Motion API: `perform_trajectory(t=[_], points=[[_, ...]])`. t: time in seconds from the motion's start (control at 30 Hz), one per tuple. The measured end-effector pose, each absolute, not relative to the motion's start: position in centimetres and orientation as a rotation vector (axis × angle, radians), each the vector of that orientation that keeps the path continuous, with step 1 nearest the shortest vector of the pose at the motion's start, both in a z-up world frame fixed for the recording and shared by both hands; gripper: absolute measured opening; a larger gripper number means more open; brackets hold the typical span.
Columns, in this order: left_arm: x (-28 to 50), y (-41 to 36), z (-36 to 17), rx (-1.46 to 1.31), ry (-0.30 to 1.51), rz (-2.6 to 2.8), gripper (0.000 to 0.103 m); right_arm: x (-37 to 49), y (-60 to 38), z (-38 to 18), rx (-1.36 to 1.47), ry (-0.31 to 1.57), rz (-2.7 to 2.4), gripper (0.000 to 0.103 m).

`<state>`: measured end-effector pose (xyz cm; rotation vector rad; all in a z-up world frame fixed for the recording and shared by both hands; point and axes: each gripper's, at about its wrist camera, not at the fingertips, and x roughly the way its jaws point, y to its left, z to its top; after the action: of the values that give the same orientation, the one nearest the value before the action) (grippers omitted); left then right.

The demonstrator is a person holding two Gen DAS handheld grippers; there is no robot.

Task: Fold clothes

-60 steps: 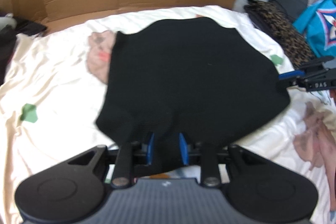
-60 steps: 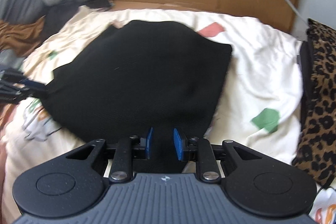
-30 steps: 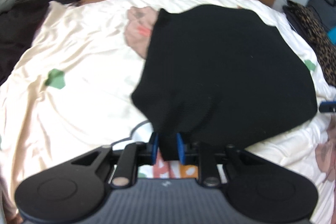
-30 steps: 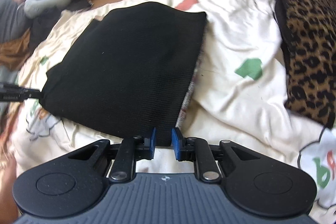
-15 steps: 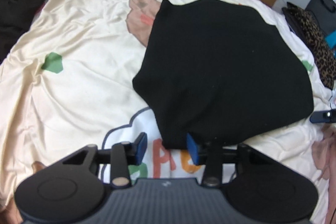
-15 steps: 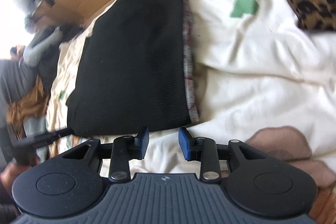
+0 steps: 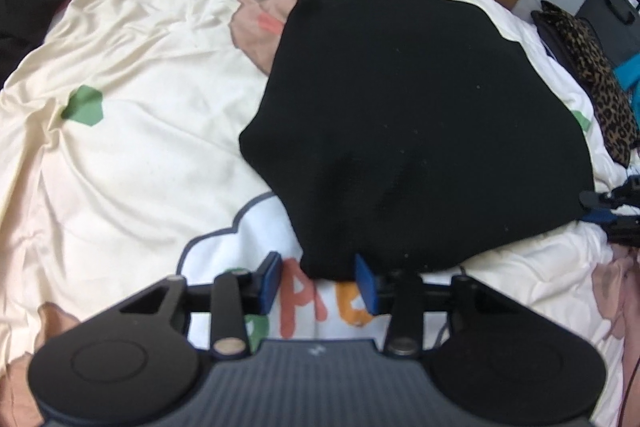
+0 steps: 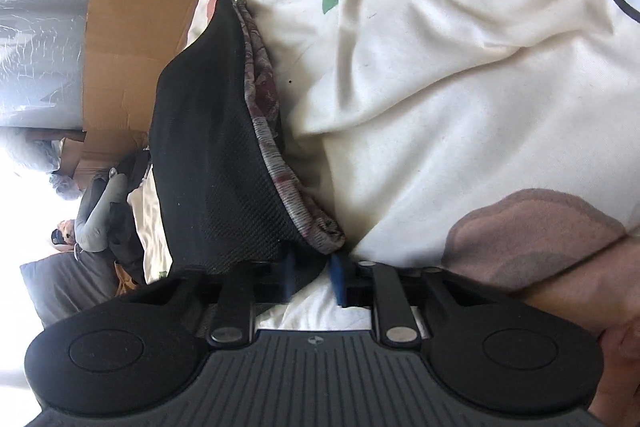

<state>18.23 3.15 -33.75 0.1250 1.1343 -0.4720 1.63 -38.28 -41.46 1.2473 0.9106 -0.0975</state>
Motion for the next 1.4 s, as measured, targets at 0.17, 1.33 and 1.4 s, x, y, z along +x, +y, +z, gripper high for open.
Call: perform_trajectory(t=[0.17,1.33,1.4], points=[[18.0,4.3,-33.2,0.085,1.134,-0.476,0.039,1.7,-38.4,-39.5,1.183,0.886,-0.077,0.006],[19.0,8.7,-35.2,-0.197,1.146,-0.622,0.036,3.2,-37.8,-41.5,1.224,0.895,-0.073,0.022],[19.1,8.9,-35.3,-0.201,1.156,-0.629,0.026,3.3,-37.8,-41.3,1.198,0.902,-0.064,0.019]])
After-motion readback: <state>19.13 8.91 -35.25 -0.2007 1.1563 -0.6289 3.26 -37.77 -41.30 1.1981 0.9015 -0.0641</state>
